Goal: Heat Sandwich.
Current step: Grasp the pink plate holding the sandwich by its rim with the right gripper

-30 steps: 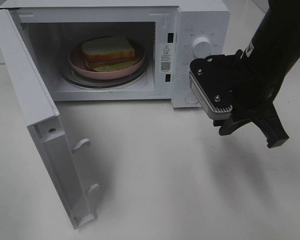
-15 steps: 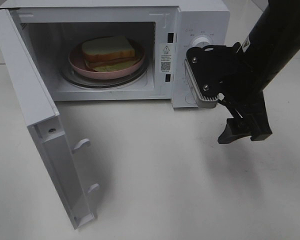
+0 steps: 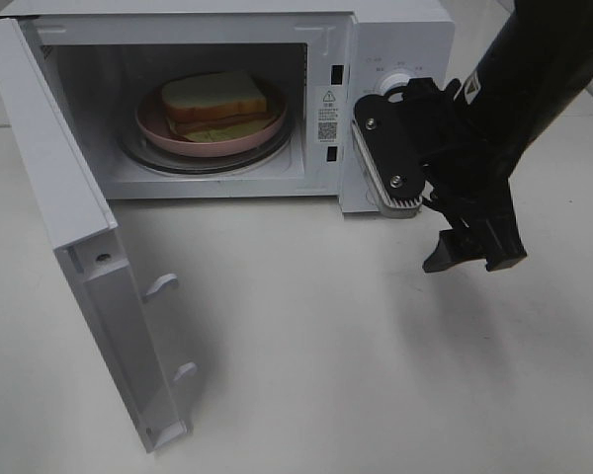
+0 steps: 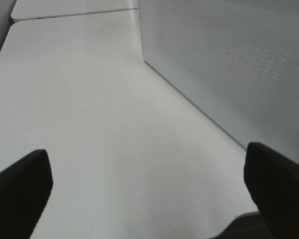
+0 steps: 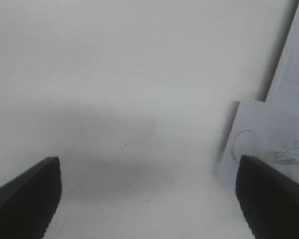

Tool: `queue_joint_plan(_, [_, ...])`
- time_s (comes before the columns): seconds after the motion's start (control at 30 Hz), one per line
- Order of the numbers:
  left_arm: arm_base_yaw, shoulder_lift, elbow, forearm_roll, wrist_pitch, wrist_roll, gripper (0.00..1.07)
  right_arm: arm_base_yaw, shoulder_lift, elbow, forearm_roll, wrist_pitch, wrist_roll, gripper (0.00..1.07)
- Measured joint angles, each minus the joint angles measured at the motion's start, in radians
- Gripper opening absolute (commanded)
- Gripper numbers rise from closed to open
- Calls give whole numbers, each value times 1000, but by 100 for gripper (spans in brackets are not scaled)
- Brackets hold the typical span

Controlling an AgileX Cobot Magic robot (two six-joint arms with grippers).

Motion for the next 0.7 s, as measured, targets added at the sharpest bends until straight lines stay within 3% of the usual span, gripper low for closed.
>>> queue_joint_plan(0.7, [0, 0, 0, 0, 0, 0, 100, 82, 161, -195, -44, -125, 18, 85])
